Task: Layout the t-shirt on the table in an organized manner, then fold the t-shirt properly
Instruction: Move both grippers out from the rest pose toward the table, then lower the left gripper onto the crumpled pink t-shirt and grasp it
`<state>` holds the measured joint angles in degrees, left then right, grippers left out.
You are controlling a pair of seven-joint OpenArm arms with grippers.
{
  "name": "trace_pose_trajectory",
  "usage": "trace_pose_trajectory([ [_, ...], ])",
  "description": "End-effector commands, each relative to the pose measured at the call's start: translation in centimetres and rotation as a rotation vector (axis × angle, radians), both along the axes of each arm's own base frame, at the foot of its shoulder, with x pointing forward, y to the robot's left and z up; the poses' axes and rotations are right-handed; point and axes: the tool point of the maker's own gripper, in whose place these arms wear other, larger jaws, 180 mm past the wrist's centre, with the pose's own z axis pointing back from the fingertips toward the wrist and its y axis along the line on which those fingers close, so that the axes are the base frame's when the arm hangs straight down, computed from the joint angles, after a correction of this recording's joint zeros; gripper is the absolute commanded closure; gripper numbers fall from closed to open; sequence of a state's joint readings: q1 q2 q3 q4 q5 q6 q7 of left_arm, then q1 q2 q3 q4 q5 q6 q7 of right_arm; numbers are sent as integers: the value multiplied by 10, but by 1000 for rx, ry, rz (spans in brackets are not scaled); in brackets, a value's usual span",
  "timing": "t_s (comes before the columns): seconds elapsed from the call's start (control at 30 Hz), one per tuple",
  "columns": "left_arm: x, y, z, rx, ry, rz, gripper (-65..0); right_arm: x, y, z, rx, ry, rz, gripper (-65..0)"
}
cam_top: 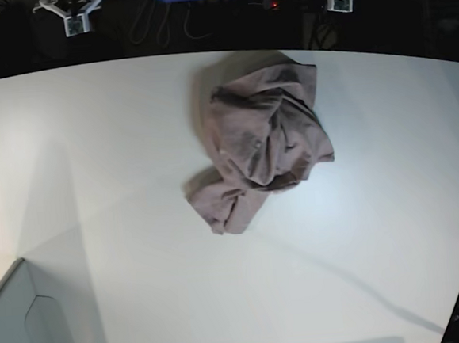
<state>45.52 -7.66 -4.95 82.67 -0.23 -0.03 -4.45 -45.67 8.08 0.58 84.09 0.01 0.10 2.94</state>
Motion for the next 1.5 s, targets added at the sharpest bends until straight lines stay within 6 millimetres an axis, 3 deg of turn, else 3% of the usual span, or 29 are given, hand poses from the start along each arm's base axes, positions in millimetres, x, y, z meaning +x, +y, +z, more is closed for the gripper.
trace_pose_trajectory([
  [0.0,12,4,20,8,-72,11,0,4,-6,18,-15,-43,14,0],
  [0.13,42,16,68,31,-205,73,-22,33,-11,71,-39,-183,18,0],
  [0.27,63,14,94,20,-217,100,-174,55,-7,108,-42,-286,34,0],
  [0.37,83,10,102,-68,-249,154,-313,63,-4,118,-41,-291,37,0],
  [0.43,98,10,105,-141,-284,195,-377,64,-2,117,-39,-256,32,-37],
  [0.53,107,11,93,-225,-280,257,-410,63,-2,114,-38,-238,30,-115],
  [0.7,111,-12,58,-298,-206,243,-409,63,-2,114,-39,-238,32,-213],
  [0.87,108,-43,26,-332,-115,165,-409,62,-2,113,-40,-232,31,-218],
  [1.07,101,-46,9,-333,-69,172,-397,62,-3,113,-40,-230,30,-218],
  [1.13,100,-45,4,-332,-58,178,-324,66,-3,114,-40,-241,30,-218],
  [1.27,99,-39,-5,-392,-34,249,-22,69,-2,115,-40,-249,28,-218],
  [1.4,110,-25,-2,-429,-50,285,-3,69,-2,115,-39,-249,27,-218],
  [1.47,122,-19,13,-458,-93,294,0,69,-2,114,-39,-247,26,-218],
])
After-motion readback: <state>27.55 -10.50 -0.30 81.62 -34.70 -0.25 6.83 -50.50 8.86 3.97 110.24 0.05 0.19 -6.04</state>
